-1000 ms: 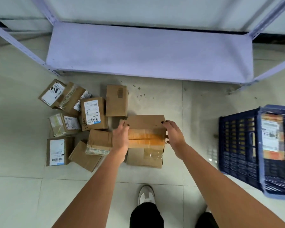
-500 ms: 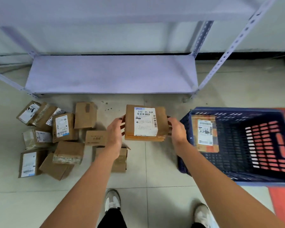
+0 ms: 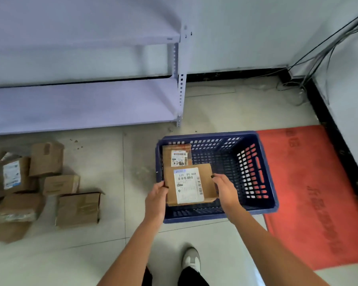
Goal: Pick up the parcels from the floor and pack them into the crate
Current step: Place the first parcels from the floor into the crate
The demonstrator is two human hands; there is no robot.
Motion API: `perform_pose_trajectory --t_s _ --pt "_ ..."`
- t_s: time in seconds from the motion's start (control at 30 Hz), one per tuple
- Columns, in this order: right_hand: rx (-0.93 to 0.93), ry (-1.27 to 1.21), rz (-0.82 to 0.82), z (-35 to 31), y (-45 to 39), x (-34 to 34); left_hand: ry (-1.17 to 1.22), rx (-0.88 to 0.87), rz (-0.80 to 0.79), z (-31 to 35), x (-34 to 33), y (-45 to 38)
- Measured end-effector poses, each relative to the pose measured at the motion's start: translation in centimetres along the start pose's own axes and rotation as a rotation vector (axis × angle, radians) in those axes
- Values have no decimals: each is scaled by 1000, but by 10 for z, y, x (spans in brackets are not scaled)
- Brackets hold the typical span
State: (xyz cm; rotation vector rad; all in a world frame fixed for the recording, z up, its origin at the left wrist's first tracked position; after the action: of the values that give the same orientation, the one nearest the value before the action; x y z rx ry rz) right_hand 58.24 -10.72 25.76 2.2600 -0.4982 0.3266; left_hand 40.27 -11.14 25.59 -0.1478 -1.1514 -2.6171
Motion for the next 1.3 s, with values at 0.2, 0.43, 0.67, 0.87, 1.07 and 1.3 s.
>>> perform_pose_trajectory --t_s 0.2,0.43,0.67,0.87,1.07,1.3 --pt "-90 96 -89 65 -33 -7 -226 33 14 -69 -32 -21" --pt "-173 132 -174 103 -65 -47 -421 34 59 -107 -44 -61" --pt "-228 230 -255 117 -92 -71 -484 118 80 -127 -63 -97" --pt "-285 322 -256 136 -124 -88 -633 132 17 -151 -74 -138" --pt "-292 468 -305 160 -151 -108 -645 190 -30 -169 -83 -169" --pt "-305 478 -280 182 -171 -125 -687 153 139 -178 -101 -182"
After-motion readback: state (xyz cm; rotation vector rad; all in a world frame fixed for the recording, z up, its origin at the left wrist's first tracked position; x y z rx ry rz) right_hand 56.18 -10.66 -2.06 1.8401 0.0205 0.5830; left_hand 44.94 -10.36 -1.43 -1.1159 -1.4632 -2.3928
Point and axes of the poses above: each hand's wrist, its own y-axis away from the middle knuckle, its own x-axis out of the back of the hand, z = x × y, the point moved 1 cm from there along -y, towards the middle knuckle, and after that the axes turned 8 degrees about z, right-handed, at the moved point
